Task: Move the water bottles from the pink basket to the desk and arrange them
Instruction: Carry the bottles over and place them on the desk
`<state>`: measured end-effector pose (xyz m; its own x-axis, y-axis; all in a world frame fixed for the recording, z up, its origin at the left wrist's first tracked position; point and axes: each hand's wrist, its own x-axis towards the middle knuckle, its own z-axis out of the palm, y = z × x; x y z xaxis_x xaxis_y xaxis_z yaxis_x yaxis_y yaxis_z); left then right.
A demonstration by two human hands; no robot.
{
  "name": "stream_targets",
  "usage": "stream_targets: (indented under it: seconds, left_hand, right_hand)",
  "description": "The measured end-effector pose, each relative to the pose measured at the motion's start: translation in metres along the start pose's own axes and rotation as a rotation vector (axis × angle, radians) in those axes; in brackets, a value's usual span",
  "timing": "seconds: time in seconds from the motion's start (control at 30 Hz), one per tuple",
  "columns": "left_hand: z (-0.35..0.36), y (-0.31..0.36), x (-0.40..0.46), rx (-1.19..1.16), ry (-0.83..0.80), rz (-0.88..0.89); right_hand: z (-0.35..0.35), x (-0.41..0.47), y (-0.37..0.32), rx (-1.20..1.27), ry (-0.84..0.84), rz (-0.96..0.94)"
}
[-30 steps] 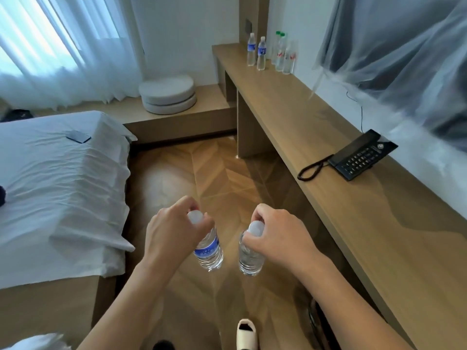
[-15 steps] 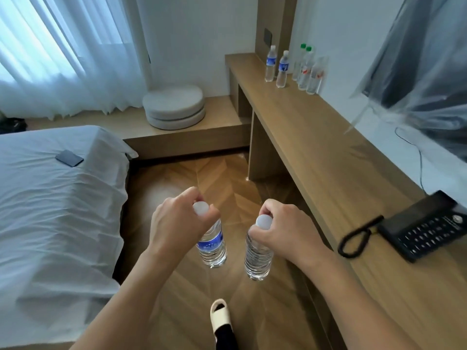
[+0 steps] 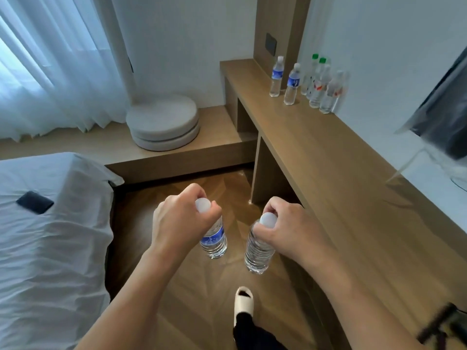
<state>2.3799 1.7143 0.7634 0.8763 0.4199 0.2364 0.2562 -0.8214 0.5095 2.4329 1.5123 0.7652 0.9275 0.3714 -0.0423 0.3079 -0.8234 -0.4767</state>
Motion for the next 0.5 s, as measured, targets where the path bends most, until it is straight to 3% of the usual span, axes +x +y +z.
stream_targets:
  seconds: [0.27,0.5]
  left_hand:
    - [0.033,-0.017,0.149,0.048,-0.014,-0.053]
    - [0.045,-0.028,0.271,0.016,0.046,-0.082]
  right_hand:
    - [0.018,0.168,-0.002,0.017,-0.076,-0.052]
    - [0.009,0.297,-0.012,0.07,-0.048,-0.042]
